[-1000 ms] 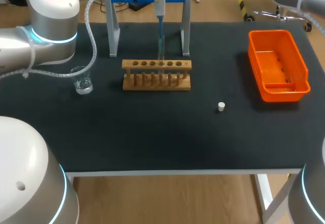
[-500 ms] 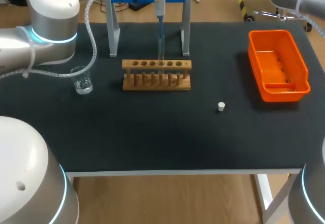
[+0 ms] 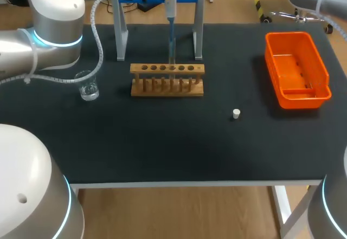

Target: Invert the test tube, pick up the pipette, mount the tip to pipette, aspirate from beaker and dispense into the tube, eject the tip, return the pipette, and cap with the stopper.

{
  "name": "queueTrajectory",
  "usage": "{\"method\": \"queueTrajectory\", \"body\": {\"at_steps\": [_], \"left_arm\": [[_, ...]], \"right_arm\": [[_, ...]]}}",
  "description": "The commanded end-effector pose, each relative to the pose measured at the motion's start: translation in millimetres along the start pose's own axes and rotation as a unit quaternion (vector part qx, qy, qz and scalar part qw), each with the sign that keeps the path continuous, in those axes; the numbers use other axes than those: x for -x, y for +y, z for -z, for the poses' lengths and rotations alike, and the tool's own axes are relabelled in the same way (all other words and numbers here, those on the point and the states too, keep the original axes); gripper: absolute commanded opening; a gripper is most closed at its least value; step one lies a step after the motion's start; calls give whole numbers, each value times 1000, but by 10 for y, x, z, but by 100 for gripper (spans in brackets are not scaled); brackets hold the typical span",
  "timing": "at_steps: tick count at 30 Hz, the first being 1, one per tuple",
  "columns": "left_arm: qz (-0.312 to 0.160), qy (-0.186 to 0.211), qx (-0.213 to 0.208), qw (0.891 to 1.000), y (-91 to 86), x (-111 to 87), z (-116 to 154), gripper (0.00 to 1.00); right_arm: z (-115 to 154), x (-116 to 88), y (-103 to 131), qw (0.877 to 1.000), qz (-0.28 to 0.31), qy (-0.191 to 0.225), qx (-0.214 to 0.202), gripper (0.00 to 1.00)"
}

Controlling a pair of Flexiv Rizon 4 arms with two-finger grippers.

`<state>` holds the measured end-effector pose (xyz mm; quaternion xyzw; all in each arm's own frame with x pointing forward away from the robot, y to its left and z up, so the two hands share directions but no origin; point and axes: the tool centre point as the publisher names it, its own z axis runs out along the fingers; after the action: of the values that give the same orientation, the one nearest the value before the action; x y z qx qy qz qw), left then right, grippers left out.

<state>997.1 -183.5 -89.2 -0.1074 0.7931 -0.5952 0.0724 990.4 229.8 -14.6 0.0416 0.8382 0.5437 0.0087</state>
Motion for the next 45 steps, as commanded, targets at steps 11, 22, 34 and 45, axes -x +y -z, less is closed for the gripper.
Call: {"method": "queueTrajectory", "body": {"at_steps": [11,22,34,45], "left_arm": [[0,-1,0,1000,-27,0,-3,0],[0,-1,0,1000,-27,0,-3,0],[0,-1,0,1000,-27,0,-3,0],[0,-1,0,1000,-27,0,-3,0]], "right_arm": [[-2,13,-29,1000,-1,3,0,0],[14,13,-1,1000,5,0,1,0],[-11,16,-50,1000,-2,5,0,0],[-49,-1,-125,1000,-6,9,-2,0]]}}
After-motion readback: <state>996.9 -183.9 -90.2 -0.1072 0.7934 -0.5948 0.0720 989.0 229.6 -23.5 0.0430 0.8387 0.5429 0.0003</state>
